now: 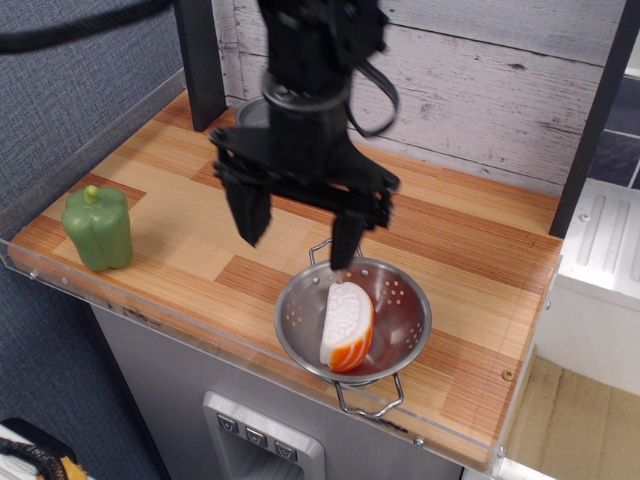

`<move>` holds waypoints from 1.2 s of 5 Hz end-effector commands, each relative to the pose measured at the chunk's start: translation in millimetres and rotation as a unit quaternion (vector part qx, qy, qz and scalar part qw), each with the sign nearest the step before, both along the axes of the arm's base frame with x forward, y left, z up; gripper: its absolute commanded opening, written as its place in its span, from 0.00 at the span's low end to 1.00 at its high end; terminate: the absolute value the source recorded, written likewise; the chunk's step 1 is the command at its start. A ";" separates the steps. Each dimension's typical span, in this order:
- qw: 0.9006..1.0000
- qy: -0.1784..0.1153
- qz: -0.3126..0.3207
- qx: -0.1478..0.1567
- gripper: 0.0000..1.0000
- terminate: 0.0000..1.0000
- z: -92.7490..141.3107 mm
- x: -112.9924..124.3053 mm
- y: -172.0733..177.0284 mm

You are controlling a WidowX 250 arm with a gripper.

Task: Place the sushi next to the can.

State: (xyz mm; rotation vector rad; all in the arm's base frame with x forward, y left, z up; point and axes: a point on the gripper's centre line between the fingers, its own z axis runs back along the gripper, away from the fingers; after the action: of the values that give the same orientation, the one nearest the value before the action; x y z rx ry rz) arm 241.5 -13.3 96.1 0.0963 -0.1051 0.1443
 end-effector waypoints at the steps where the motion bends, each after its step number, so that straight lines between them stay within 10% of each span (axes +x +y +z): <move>1: 1.000 0.013 -0.024 -0.006 1.00 0.00 -20.8 -1.3 -24.8; 6: 0.999 0.031 -0.042 -0.006 1.00 0.00 -64.1 0.5 -33.3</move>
State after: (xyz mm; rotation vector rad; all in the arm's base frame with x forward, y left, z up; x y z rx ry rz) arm 241.3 -45.3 25.9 0.0846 -0.0232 0.0711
